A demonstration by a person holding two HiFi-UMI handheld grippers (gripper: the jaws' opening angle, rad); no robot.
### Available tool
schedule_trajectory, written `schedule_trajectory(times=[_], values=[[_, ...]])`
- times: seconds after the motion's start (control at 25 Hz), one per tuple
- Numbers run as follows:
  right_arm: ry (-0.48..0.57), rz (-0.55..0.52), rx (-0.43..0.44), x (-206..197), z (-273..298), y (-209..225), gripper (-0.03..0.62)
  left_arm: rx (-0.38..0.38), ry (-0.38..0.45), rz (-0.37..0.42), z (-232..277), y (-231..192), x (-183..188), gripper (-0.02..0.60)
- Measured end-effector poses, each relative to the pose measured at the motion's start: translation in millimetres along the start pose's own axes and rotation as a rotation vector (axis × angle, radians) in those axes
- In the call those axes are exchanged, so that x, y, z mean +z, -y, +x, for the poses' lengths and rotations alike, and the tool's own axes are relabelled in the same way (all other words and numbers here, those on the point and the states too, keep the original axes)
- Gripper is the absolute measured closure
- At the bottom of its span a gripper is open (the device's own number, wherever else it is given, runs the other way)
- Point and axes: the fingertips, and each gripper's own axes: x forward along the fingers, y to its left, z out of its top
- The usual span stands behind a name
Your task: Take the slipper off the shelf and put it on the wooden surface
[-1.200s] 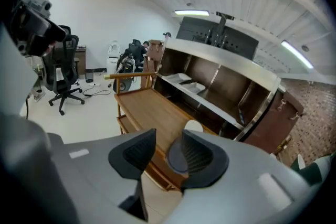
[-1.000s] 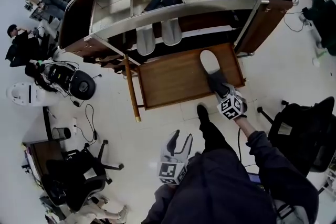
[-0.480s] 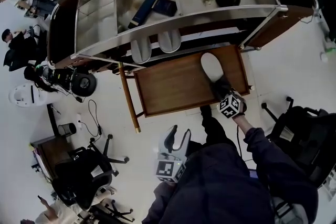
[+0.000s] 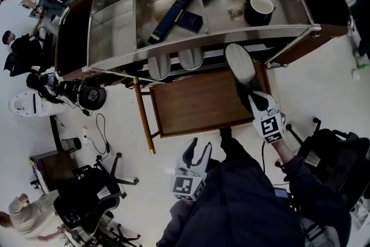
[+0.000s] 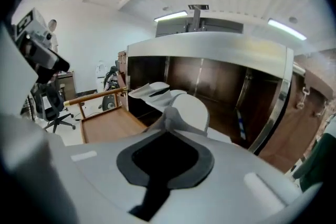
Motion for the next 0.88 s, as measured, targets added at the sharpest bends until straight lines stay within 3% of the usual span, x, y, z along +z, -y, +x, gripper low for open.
schedule_trajectory(times=[0.16,0.32,0.44,0.64,0.76,0.88], values=[[0.013,-0.041,-0.050,29,77,53,0.582,0.043,0.011,-0.018,-9,-7,3,0.379],[-0.076,-0.061,-0.080,27,165,95,0.580,0.132,0.040,-0.040,-33,-20,13,0.379],[-0.125,-0.051,-0.096,24,200,112,0.577,0.209,0.046,-0.074,-51,-33,0,0.379],[0.009,-0.072,-0.243,51,163,120,0.435,0.215,0.026,-0.104,-66,-33,-17,0.379],[0.114,-0.104,-0.250,66,131,92,0.404,0.191,0.028,-0.119,-72,-26,-19,0.379],[0.141,-0.122,-0.246,58,92,60,0.391,0.166,0.035,-0.107,-87,-16,-24,0.379]])
